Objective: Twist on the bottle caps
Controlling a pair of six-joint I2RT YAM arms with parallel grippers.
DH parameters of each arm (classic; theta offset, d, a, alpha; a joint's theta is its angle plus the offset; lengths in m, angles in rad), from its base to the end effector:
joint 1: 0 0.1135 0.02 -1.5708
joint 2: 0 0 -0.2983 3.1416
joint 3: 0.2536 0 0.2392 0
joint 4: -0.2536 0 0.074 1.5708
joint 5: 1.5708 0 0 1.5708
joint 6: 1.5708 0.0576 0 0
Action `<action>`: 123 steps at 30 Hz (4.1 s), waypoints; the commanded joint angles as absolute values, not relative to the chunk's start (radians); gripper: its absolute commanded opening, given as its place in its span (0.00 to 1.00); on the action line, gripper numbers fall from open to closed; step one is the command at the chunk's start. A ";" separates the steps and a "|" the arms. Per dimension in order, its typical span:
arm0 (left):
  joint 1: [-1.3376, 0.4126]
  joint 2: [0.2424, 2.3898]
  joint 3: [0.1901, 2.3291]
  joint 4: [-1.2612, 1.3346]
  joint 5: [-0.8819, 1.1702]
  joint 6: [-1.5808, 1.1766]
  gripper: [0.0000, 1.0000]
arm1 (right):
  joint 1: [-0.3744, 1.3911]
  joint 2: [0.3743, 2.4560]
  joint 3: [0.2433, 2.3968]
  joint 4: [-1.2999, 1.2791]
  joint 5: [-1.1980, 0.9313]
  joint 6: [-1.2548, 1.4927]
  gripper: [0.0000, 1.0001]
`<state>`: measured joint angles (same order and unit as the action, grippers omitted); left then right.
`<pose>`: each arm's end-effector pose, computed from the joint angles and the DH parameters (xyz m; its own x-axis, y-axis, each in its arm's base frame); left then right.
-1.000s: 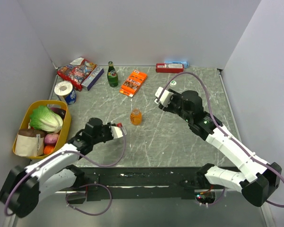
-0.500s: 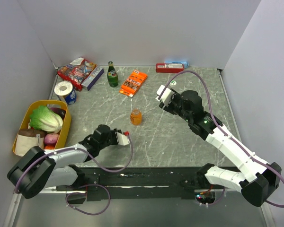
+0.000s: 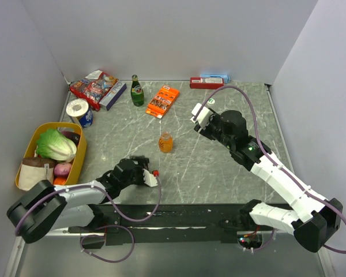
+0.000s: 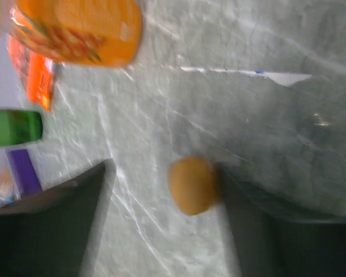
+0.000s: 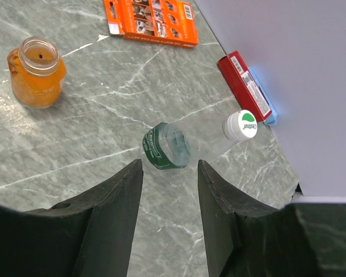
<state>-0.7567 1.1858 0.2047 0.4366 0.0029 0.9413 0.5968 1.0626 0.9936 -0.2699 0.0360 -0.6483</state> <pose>0.1447 -0.1369 0.1627 0.3347 0.7957 -0.5048 0.7097 0.1396 0.6905 0.1948 0.1298 0.3743 0.1030 -0.6596 -0.7446 -0.5913 0.5613 -0.5790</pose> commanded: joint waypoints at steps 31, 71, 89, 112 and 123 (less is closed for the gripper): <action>-0.190 0.956 1.223 -0.292 0.017 -0.258 0.96 | 0.879 1.952 1.870 -0.897 -0.704 -0.965 0.81; -0.064 0.762 0.966 -0.170 0.218 -0.350 0.96 | 0.993 2.275 1.865 -0.744 -0.497 -1.032 0.68; -0.063 0.772 0.948 -0.143 0.227 -0.331 0.96 | 0.992 2.279 1.842 -0.715 -0.445 -1.074 0.57; -0.051 0.799 0.957 -0.132 0.202 -0.299 0.96 | 0.957 2.122 1.760 -0.655 -0.446 -0.997 0.31; 0.046 0.795 0.624 0.176 0.642 -0.175 0.96 | 0.737 1.645 1.700 -0.911 -0.515 -0.899 0.28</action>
<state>0.0399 0.8150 0.8345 -0.0326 0.3653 -0.2401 0.8394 1.7840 1.6730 -0.7727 -0.4885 -0.9478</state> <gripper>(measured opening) 0.961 0.491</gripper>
